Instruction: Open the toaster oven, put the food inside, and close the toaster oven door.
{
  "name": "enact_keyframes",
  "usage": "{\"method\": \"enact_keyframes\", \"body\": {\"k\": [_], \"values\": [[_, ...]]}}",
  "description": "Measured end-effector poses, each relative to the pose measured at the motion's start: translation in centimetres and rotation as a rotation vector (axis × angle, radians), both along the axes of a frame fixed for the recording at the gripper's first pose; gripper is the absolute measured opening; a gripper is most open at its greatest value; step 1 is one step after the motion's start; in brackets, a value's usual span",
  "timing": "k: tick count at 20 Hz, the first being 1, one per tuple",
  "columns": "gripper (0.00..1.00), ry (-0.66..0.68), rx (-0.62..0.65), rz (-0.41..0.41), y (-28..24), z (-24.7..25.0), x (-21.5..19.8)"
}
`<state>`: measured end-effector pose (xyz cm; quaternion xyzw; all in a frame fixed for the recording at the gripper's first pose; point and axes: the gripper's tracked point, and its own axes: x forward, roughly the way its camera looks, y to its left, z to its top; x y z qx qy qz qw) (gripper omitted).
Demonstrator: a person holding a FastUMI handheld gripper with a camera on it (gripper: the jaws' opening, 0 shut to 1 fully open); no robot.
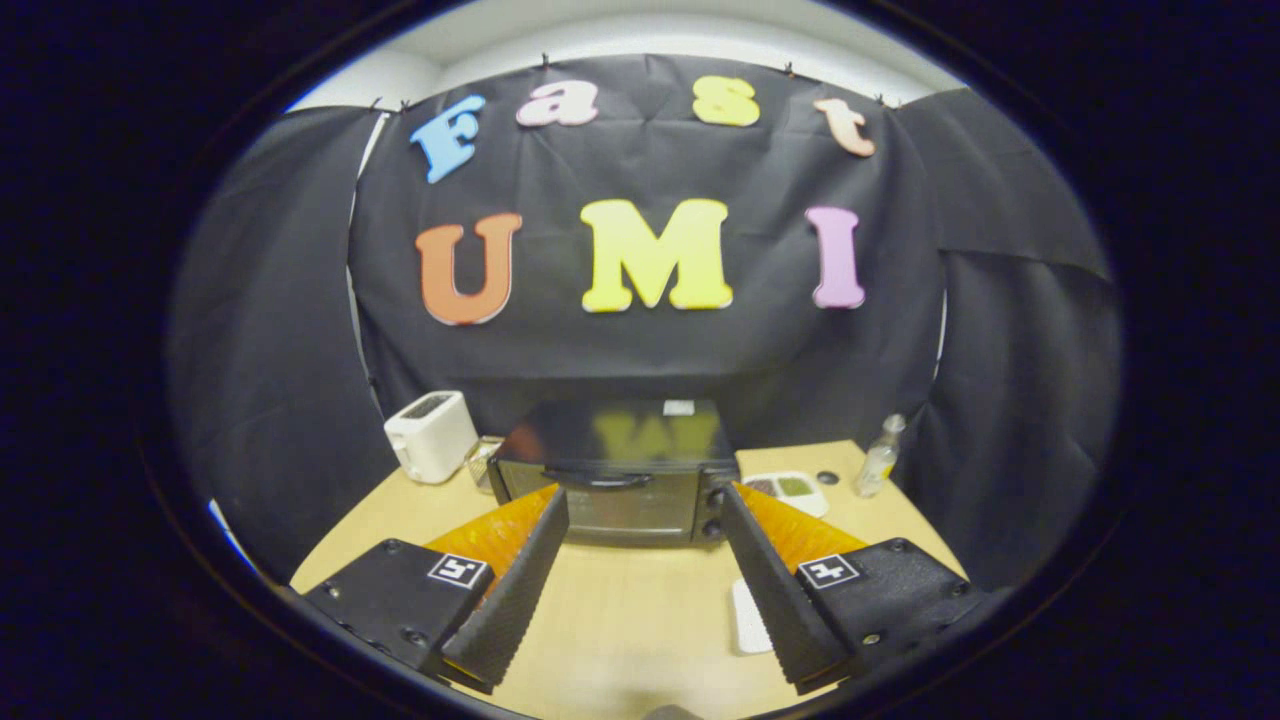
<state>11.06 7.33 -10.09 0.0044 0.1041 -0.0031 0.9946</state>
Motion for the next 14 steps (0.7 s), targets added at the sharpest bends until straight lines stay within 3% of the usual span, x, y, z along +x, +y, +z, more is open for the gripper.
{"method": "enact_keyframes", "body": {"k": [6, 10, 14], "values": [[0.98, -0.167, 0.032, -0.087, -8.7, 10.1, -10.3], [0.98, -0.212, -0.013, -0.135, -12.8, 10.9, -13.9], [0.98, -0.199, -0.031, -0.096, -14.2, 9.9, -15.7]]}}
